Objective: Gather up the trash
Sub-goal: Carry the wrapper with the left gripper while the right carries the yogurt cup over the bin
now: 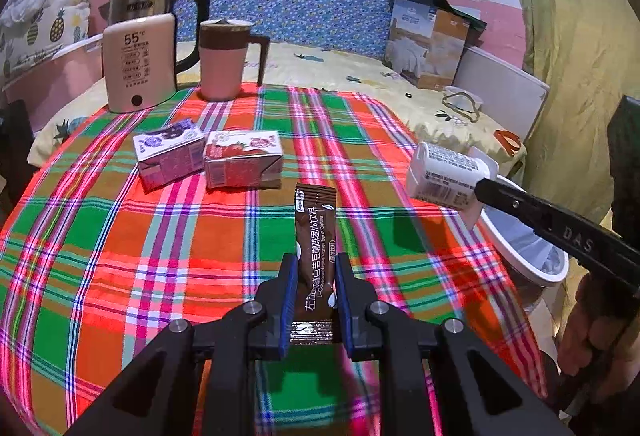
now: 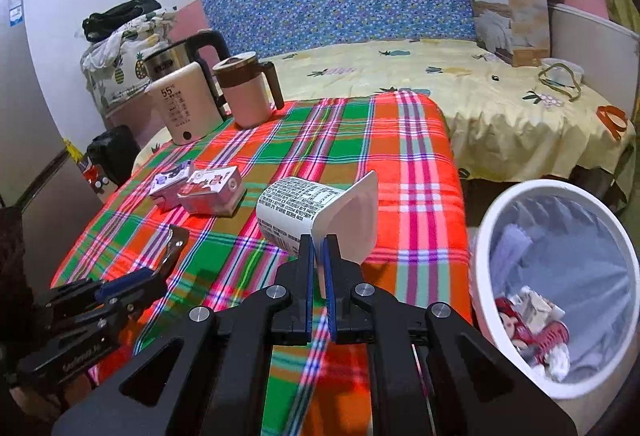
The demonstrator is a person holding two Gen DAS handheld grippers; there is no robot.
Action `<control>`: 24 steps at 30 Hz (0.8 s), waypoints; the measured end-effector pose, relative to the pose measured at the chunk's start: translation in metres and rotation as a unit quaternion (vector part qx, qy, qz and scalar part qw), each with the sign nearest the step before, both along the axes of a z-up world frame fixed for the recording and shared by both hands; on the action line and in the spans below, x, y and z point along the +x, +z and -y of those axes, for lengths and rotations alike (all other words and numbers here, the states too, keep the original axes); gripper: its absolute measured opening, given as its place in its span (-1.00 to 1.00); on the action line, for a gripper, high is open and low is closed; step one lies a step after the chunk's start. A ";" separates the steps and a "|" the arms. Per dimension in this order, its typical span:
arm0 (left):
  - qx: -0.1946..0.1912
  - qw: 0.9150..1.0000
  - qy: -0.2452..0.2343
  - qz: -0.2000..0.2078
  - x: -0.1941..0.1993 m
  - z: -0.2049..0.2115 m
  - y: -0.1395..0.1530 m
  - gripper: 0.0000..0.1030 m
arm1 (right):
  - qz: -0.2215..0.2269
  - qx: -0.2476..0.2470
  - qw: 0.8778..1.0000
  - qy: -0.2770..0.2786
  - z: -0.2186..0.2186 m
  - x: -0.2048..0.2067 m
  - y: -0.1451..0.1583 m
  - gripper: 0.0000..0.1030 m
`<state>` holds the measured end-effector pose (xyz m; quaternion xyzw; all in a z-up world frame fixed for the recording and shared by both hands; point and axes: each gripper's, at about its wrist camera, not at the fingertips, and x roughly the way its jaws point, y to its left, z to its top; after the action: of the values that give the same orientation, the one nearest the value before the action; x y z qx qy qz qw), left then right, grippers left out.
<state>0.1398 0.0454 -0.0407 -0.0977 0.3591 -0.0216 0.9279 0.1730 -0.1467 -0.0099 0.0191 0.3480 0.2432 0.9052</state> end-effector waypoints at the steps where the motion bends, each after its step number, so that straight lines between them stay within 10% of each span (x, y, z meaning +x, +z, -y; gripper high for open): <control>1: 0.001 1.000 -0.003 0.001 0.000 0.003 0.002 -0.63 | 0.001 0.003 1.000 -0.002 0.003 -0.002 0.001 -0.86; 24: 0.016 0.996 -0.084 0.008 0.015 0.083 0.021 -0.63 | 0.019 0.018 0.997 -0.066 0.063 -0.024 0.005 -0.86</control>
<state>0.1550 -0.0374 -0.0192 -0.0525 0.3587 -0.0944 0.9272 0.1491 -0.2099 -0.0053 0.0538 0.3246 0.1896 0.9251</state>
